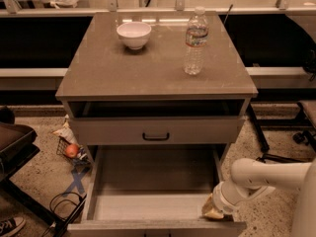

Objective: Open middle drawer

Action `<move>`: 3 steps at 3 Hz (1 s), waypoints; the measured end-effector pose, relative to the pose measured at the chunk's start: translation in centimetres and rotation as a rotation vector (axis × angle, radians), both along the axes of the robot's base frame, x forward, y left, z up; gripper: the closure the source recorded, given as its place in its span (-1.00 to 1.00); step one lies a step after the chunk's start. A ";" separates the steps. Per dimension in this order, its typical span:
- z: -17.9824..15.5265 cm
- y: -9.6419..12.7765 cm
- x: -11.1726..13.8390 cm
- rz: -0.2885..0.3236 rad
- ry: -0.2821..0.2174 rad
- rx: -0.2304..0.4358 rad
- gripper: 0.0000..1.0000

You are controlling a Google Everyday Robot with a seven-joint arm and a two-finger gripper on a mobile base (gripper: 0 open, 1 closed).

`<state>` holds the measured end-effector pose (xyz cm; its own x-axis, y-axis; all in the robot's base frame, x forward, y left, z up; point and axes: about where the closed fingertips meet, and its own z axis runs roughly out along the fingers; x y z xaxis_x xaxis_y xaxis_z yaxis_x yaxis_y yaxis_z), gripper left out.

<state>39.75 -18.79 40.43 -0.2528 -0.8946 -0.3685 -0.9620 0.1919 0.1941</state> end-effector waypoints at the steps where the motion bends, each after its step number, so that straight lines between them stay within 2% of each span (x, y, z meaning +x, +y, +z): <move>1: 0.9 1.3 -2.4 0.044 0.000 -0.003 1.00; 3: 1.1 1.7 -3.4 0.059 0.008 -0.005 0.17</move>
Offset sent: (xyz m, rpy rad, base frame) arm -0.0249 0.0138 0.0100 -0.0034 0.0000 0.0459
